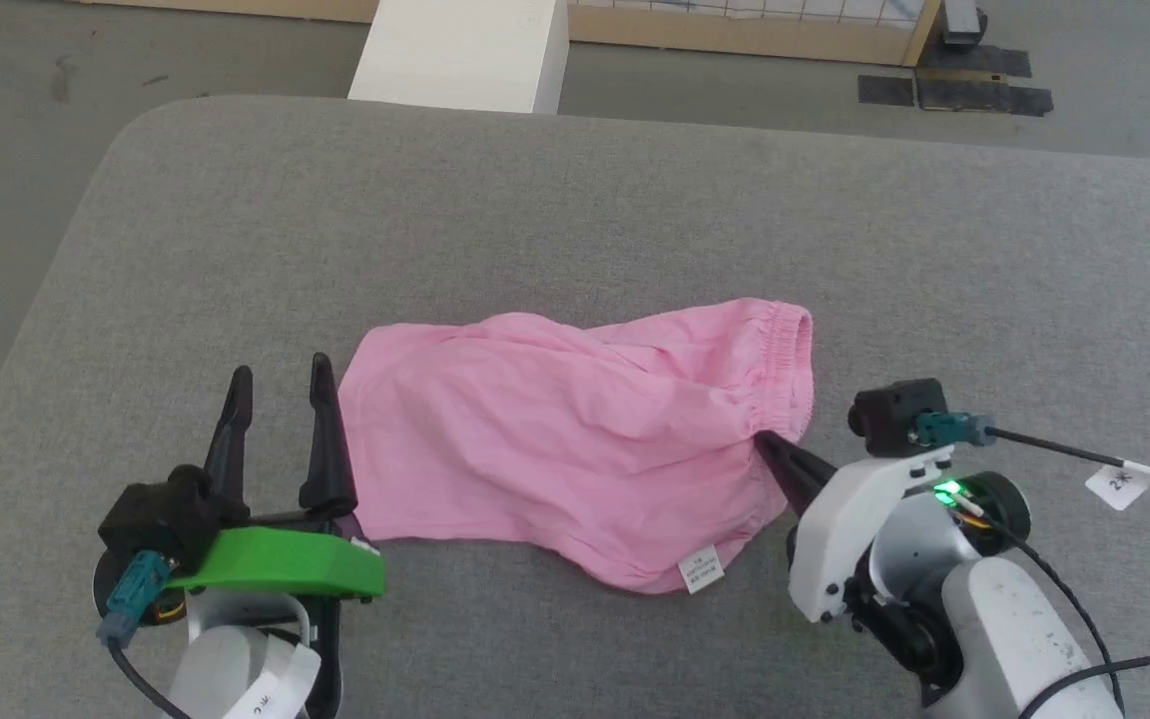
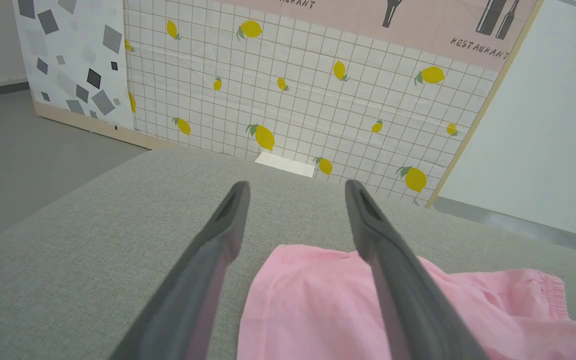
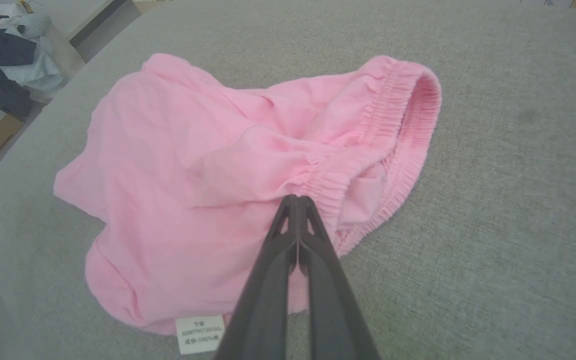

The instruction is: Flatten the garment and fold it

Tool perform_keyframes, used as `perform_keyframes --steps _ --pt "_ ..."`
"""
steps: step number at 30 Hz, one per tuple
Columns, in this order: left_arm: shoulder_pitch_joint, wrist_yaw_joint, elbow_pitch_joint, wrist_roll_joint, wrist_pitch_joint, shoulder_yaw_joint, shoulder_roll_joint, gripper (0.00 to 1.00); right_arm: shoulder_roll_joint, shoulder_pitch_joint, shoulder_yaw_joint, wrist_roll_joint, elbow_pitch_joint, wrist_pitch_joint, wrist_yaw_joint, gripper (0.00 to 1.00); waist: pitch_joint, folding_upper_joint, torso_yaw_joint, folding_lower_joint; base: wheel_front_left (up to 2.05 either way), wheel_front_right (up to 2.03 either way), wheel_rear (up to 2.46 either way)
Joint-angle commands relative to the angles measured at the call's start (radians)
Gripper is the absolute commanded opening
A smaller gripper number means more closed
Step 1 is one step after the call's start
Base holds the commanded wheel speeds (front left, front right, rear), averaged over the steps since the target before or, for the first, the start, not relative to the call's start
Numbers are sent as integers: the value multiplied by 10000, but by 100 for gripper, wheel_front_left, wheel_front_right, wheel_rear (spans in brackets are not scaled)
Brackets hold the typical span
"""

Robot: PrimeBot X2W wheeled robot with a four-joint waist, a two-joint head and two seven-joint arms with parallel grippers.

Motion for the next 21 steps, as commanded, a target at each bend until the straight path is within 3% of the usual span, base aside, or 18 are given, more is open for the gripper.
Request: perform_keyframes --steps 1,11,12,13,21 --pt "202 97 -54 -104 -46 7 -33 100 -23 -4 -127 -72 -163 -95 -13 0 -115 0 -133 0 0 0 0" --pt "465 170 -95 0 -47 -13 -34 100 -452 854 -1771 -833 -1769 191 -13 0 -574 0 -611 0 0 0 0" --pt "480 175 -113 -1 -47 -20 -34 100 -448 955 -1778 -803 -1899 110 -13 29 -589 0 -643 0 0 0 0" --pt "493 162 -126 3 -47 -24 -35 100 -447 1111 -1757 -775 -1972 57 -13 100 -593 0 -666 0 0 0 0" --pt "468 30 -71 24 -47 -91 -35 100 -102 1642 -1203 463 -1495 -1511 -13 100 -532 0 -660 0 0 0 0"
